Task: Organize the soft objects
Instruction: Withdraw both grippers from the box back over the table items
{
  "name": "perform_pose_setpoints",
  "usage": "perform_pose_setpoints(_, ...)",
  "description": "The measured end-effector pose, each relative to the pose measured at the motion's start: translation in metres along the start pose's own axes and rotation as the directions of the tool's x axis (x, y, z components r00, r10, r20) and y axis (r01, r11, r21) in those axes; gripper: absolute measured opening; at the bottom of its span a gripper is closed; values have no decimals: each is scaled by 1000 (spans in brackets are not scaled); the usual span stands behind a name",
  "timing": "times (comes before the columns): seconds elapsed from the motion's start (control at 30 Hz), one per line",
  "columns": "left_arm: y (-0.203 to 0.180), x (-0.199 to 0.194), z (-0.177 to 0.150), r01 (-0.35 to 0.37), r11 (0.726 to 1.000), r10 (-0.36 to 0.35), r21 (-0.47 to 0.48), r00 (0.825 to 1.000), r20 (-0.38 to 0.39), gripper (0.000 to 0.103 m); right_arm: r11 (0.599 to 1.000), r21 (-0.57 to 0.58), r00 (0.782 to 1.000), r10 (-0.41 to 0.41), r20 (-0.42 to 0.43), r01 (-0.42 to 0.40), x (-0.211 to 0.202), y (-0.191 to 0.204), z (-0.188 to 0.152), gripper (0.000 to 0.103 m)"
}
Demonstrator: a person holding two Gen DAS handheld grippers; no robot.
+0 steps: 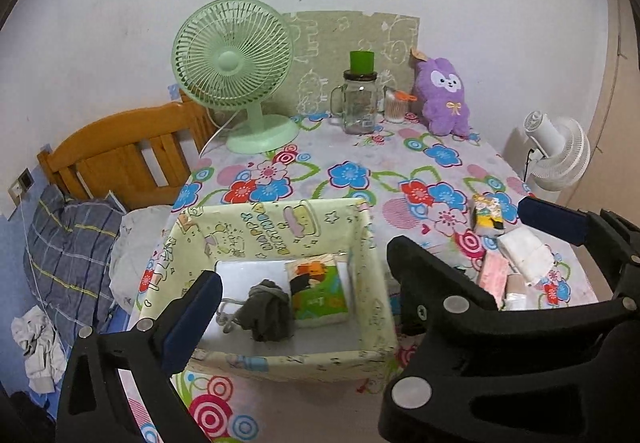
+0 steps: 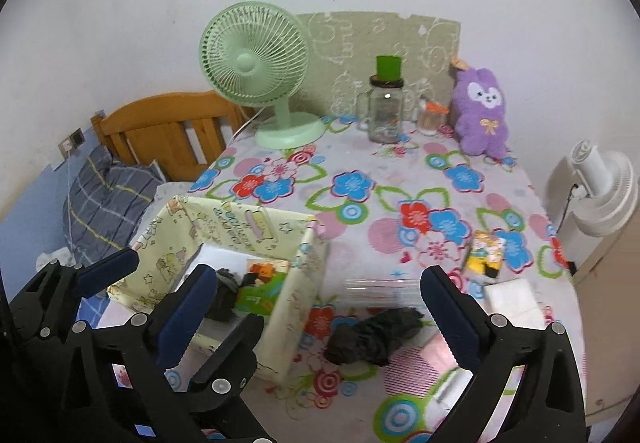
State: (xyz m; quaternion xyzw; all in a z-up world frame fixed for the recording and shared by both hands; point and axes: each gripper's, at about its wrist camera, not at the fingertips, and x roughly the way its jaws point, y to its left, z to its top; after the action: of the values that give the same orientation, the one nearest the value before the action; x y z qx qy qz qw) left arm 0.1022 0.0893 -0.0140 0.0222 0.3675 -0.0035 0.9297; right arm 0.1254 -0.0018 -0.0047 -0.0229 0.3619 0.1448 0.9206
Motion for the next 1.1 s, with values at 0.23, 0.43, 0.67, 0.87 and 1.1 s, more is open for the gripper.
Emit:
perform_pose_setpoints(0.23,-21,-11,-3,-7,1000,7,8,1000,25,103,998,-10,998,-55,40,55,-22,-15,-6,103)
perform_pose_setpoints(0.43,-44,-17,-7,0,999,-2,37,999,47,103,997,44,998,-58,8,58,-30,-38,-16,103)
perform_pose_setpoints(0.67,-73,-17,-11,39,998,-43,57,997,60,102,988,108,993,-117,20,114,-42,-65,-32,103)
perform_pose_setpoints(0.87,-96,-14,-16,75,995,-79,62,994,69,102,976,110,976,-198,85,188,-55,-82,-45,103)
perform_pose_setpoints(1.1,-119,-8,-22,124,989,-130,82,990,62,102,973,105,976,-213,49,207,-54,-107,-54,103)
